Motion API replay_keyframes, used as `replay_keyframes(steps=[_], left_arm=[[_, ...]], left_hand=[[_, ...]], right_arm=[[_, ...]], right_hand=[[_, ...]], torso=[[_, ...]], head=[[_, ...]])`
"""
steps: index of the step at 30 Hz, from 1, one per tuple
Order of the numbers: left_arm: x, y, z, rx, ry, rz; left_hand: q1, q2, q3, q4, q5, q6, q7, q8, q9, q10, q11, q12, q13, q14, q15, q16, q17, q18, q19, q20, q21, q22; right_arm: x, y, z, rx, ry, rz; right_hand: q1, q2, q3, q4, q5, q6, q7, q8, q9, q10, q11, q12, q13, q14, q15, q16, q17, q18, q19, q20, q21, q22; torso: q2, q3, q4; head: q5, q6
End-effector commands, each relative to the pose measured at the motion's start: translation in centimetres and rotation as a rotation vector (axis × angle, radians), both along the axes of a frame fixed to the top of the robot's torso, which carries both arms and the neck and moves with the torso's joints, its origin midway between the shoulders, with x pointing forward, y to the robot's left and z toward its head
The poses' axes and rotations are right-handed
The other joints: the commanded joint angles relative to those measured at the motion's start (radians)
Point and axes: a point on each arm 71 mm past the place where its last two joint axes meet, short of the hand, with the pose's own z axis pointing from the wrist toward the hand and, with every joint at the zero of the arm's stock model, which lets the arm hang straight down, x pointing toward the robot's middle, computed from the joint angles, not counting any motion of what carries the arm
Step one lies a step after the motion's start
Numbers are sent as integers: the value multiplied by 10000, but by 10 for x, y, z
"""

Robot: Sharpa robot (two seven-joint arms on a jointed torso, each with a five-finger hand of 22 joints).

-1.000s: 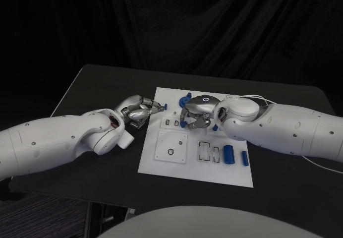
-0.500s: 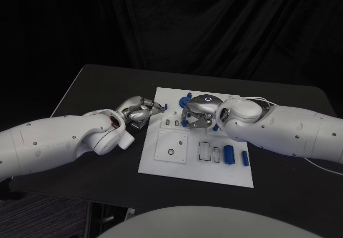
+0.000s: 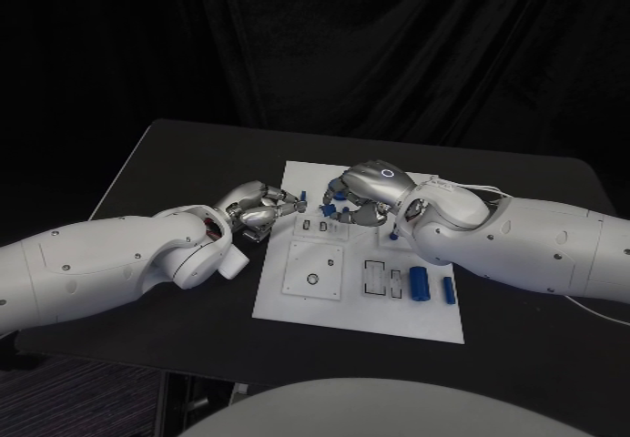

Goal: Assemble the parts on the task board

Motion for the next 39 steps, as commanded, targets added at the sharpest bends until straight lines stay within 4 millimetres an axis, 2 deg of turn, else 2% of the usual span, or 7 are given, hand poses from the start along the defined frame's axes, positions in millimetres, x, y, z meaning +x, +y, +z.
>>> replay_keyframes(steps=[1,7,13,26,29,33,39], left_arm=[[-2,-8,1,-327,-118,-465],[-3,-13,1,-466,-188,-678],[-3,-17,1,-602,-308,-837],[-2,-21,0,-602,-223,-957],[-2,-21,-1,-585,-175,-970],[-2,-22,-1,-564,-98,-1010],[-2,-24,-2,-541,-29,-1039]], left_hand=[[31,21,-19,33,-8,116,-35,62,-86,1038,2,36,2634,1039,24,27,2635,7,456,62,-7,1956],[371,28,17,-139,229,194,-62,92,-236,1038,-28,36,2634,1039,-3,27,2635,5,461,37,-4,1968],[410,20,-10,-153,221,271,-73,144,-257,1038,-36,36,2634,1039,-9,27,2635,0,473,31,5,1984],[535,16,-38,-209,332,222,-69,125,-370,1038,-37,36,2634,1039,-13,27,2635,10,444,23,-19,1957],[660,45,-3,-287,488,256,-78,149,-430,1038,-45,36,2634,1039,-19,27,2635,8,448,17,-17,1965],[903,75,100,-495,867,371,-111,241,-515,1038,-75,36,2634,1039,-43,27,2635,8,449,-2,-18,1972],[960,87,133,-561,972,446,-132,307,-533,1038,-93,36,2634,1039,-55,27,2635,9,445,-11,-23,1969]], right_arm=[[-2,3,6,572,-371,-17],[-6,8,7,599,-313,169],[-9,11,6,527,-196,262],[-11,16,6,506,-114,393],[-12,17,6,529,-120,414],[-13,18,7,590,-160,427],[-14,19,8,669,-213,456]], right_hand=[[-71,48,-18,-30,-7,116,-120,49,600,1059,-74,27,2634,955,-67,-22,2166,-15,649,-96,38,2286],[-91,52,-24,-24,-31,107,-122,48,618,1059,-75,27,2634,954,-69,-24,2163,-16,652,-98,43,2289],[-101,55,-27,-21,-50,100,-124,46,629,1059,-76,27,2634,951,-69,-30,2150,-13,646,-99,31,2284],[-132,65,-37,-15,-123,68,-124,36,667,1059,-78,27,2634,951,-73,-32,2147,-9,641,-103,20,2280],[-132,65,-37,-15,-123,68,-124,36,667,1059,-78,27,2634,951,-73,-32,2147,-9,641,-103,20,2280],[-140,74,-38,-12,-139,62,-125,34,677,1059,-78,27,2634,951,-73,-32,2148,-7,637,-104,11,2276],[-151,78,-41,-7,-156,58,-126,34,687,1059,-79,27,2634,949,-73,-37,2137,-6,635,-104,7,2274]], torso=[[-11,1,-19],[-32,-9,-45],[-17,-9,-7],[-11,-15,-14],[-9,-12,-22],[-10,-9,-6],[-13,-9,-18]], head=[[17,1],[49,1],[16,1],[63,1],[79,1],[70,1],[98,1]])
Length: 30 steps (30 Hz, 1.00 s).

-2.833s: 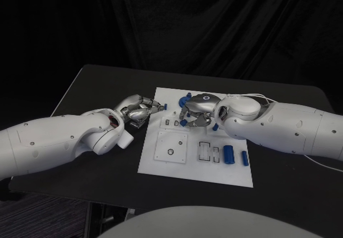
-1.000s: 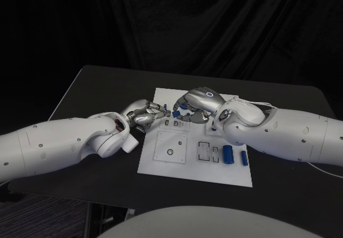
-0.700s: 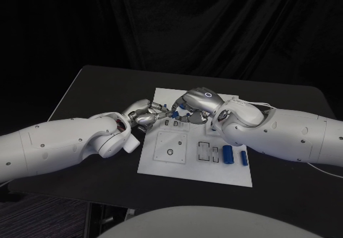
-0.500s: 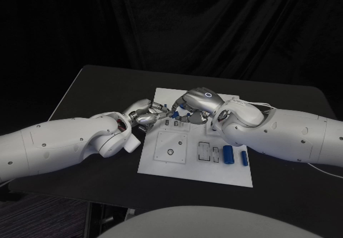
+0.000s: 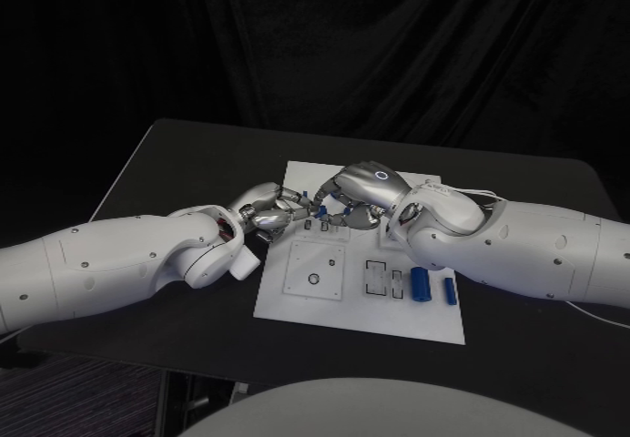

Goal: Assemble the parts on the task board

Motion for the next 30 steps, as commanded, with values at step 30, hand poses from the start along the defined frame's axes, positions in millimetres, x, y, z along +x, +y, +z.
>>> replay_keyframes(steps=[30], left_arm=[[-1,-5,-2,-91,130,-245]], left_hand=[[-60,-140,1678,-1435,2730,524,-416,2521,2109,1039,-517,36,2634,1039,-439,27,2635,1,477,-386,-34,2043]], right_arm=[[-1,-2,1,31,20,-157]], right_hand=[[-458,-57,-227,207,-1295,-1019,212,-602,716,1060,193,27,2635,929,129,-88,2042,14,634,62,-92,2239]], torso=[[-6,1,1]], head=[[58,1]])
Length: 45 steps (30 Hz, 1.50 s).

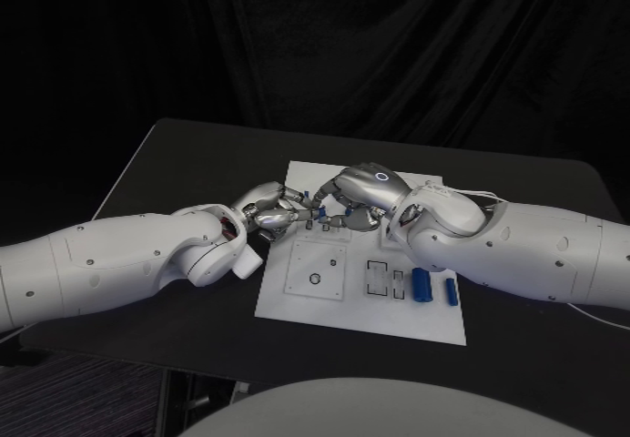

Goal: Assemble the parts on the task board

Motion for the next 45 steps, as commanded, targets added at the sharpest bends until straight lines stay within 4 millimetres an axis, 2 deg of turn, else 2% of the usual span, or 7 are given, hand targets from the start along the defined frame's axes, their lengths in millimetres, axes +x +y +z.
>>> replay_keyframes(steps=[1,3,8,22,36,40,45], left_arm=[[-2,-3,-2,-76,101,-217],[-1,-2,-2,-32,126,-163],[0,1,-4,102,251,-39],[2,10,-7,1292,823,-16],[43,-10,46,5327,1509,-1618],[56,-21,60,6421,1841,-1864],[66,-36,65,7317,2198,-2037]], left_hand=[[-95,9,434,-369,45,180,-201,1226,2022,1017,-77,36,2634,1073,-80,27,2635,0,496,-80,-33,2046],[-124,-11,456,-373,42,186,-205,1249,2052,1017,-80,36,2634,1073,-83,27,2635,4,487,-83,-42,2037],[-171,-46,474,-376,23,178,-211,1270,2089,1017,-84,36,2634,1073,-87,27,2635,11,468,-86,-60,2017],[-343,-86,578,-364,-360,90,-245,1305,2231,1017,-113,36,2634,1073,-113,27,2635,34,414,-111,-118,1962],[-582,-149,688,-265,-1487,329,-388,1115,2232,1017,-225,36,2634,1073,-207,27,2635,64,352,-197,-215,1886],[-699,-120,674,-125,-2019,259,-386,884,2189,1017,-225,36,2634,1073,-214,27,2635,81,306,-211,-274,1839],[-803,-98,627,5,-2209,245,-371,757,2171,1017,-214,36,2634,1073,-208,27,2635,92,280,-210,-309,1811]], right_arm=[[1,-5,2,83,-49,-231],[1,-8,2,104,-59,-284],[0,-23,4,181,-118,-507],[-2,-90,17,392,-472,-1744],[-10,-134,29,778,-449,-2575],[-11,-145,31,829,-521,-2792],[-12,-159,32,861,-614,-3062]], right_hand=[[-251,-203,-111,96,-433,-654,144,-407,-219,1043,109,27,2628,899,125,-56,2034,19,628,90,-48,2237],[-317,-261,-218,179,-860,-1301,193,-765,-389,1043,66,27,2628,898,105,-57,2031,27,622,115,-67,2234],[-419,-420,-460,481,-1426,-2375,208,-942,-753,1043,58,27,2628,879,97,-104,1947,61,566,118,-199,2190],[-248,-781,-514,1184,-1744,-2668,220,-843,-1037,1043,65,27,2628,838,101,-207,1771,95,506,121,-351,2144],[120,-539,-411,1500,-1445,-1796,219,-429,-1094,1043,78,27,2628,839,109,-219,1758,91,521,125,-362,2160],[132,-532,-413,1501,-1426,-1756,218,-413,-1096,1043,78,27,2628,839,109,-218,1760,90,522,126,-362,2161],[195,-464,-409,1527,-1321,-1370,192,-247,-1074,1043,77,27,2628,840,110,-219,1760,90,525,127,-364,2166]], torso=[[3,2,5],[1,5,5],[-7,13,-10],[-29,45,-54],[-206,253,-331],[-245,303,-372],[-288,367,-459]], head=[[-23,1],[-24,1],[-34,1],[-114,1],[-201,1],[-140,1],[-25,1]])
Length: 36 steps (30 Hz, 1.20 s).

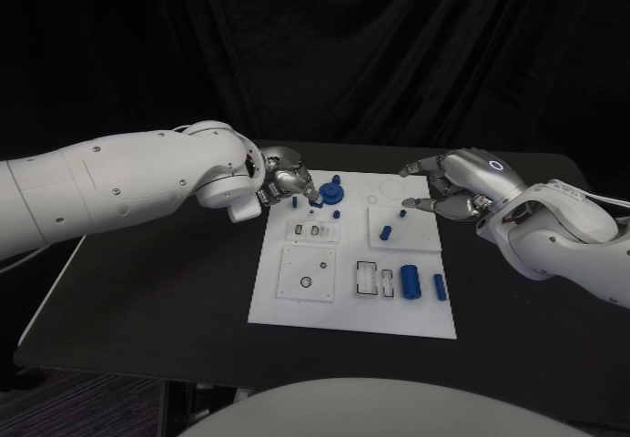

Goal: Assemble the parts on the task board

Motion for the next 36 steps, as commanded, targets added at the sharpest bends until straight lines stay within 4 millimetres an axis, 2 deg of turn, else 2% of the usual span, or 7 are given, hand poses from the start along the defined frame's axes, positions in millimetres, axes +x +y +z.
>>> replay_keyframes(steps=[1,4,12,20,24,26,36], left_arm=[[0,-1,-6,1804,980,-279],[2,-6,-7,2304,1203,-269],[12,-15,-7,2884,1340,-83],[17,-24,-8,3081,1190,21],[18,-26,-9,3084,1035,96],[17,-26,-11,3014,960,188],[11,-18,-30,2877,821,644]], left_hand=[[-107,15,4,108,-74,304,-319,-34,2167,1039,-46,36,2634,1075,-64,27,2635,98,261,-67,-92,1786],[-152,24,-11,157,-119,314,-319,-71,2161,1039,-45,36,2634,1075,-63,27,2635,119,209,-65,-148,1730],[-166,62,41,177,-148,382,-342,-156,2148,1039,-62,36,2634,1075,-75,27,2635,165,104,-70,-276,1608],[-168,75,86,164,-143,467,-354,-158,2161,1039,-76,36,2634,1075,-90,27,2635,183,67,-81,-328,1558],[-187,80,98,173,-161,491,-355,-165,2164,1039,-80,36,2634,1075,-95,27,2635,183,71,-86,-330,1558],[-199,85,106,182,-170,494,-354,-176,2163,1039,-80,36,2634,1075,-97,27,2635,189,59,-89,-347,1542],[-308,91,155,250,-228,592,-370,-239,2171,1039,-94,36,2634,1075,-115,27,2635,190,73,-108,-367,1531]], right_arm=[[0,-8,4,322,-247,-342],[-1,-14,4,442,-161,-483],[0,-21,1,619,169,-699],[0,-20,-1,691,370,-726],[0,-19,-2,686,446,-727],[0,-18,-2,681,502,-736],[0,-17,-3,681,631,-766]], right_hand=[[112,94,17,79,120,324,-23,141,13,1058,38,27,2632,850,51,-63,1760,84,481,76,-37,2177],[120,125,19,102,153,431,-28,177,13,1058,49,27,2632,850,58,-65,1757,83,483,80,-36,2179],[182,180,39,107,283,566,-23,205,-4,1058,96,27,2632,847,90,-73,1742,82,485,98,-39,2182],[187,188,39,111,295,592,-22,211,-6,1058,107,27,2632,845,98,-78,1734,85,479,103,-52,2177],[187,188,39,111,295,592,-22,211,-6,1058,107,27,2632,845,98,-78,1734,85,479,103,-52,2177],[195,191,40,111,306,610,-19,214,-9,1058,117,27,2632,838,105,-93,1707,92,468,108,-79,2168],[199,190,35,113,287,623,-14,214,-14,1058,126,27,2632,836,113,-99,1696,95,462,113,-92,2164]], torso=[[-57,73,-100],[-115,135,-176],[-194,258,-260],[-161,200,-242],[-180,227,-212],[-171,221,-180],[-159,194,-202]], head=[[96,1],[140,1],[193,1],[218,1],[192,1],[195,1],[296,1]])
